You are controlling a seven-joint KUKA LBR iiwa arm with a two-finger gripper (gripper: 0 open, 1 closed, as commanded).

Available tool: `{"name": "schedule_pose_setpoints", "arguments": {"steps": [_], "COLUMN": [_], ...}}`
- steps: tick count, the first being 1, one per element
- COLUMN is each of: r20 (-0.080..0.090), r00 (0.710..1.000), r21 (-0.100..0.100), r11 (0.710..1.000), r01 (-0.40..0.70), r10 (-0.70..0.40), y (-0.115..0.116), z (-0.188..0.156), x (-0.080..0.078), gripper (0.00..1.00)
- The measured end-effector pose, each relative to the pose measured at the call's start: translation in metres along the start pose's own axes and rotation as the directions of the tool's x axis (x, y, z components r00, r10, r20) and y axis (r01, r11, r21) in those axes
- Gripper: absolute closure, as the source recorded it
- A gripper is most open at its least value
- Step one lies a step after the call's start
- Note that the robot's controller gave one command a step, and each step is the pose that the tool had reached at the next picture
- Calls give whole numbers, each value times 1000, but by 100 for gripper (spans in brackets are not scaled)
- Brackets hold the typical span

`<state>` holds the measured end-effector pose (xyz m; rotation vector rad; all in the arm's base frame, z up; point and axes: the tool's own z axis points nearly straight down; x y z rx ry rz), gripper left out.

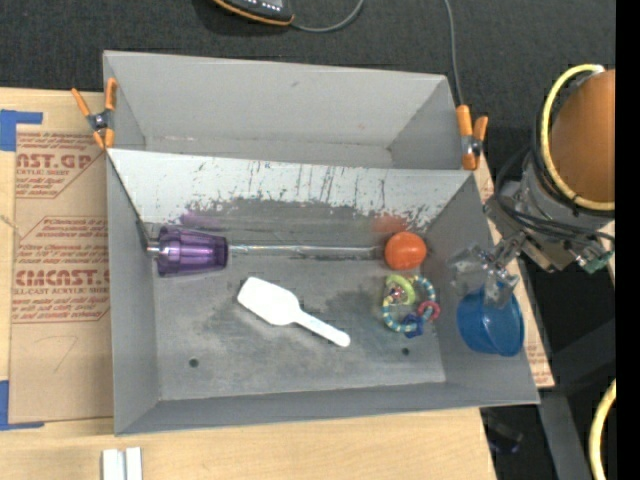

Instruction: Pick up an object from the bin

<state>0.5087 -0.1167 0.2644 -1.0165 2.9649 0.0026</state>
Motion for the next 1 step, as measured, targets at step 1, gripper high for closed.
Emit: {"name": "schedule_pose_setpoints", "arguments": {"steps": [1], "r20": [-1], "r00": [999], "r21": [-1], "r11": [999], "r01": [49], "r10": [-49], "y": [-6], "z": [5], "x": [3], "gripper": [100]}}
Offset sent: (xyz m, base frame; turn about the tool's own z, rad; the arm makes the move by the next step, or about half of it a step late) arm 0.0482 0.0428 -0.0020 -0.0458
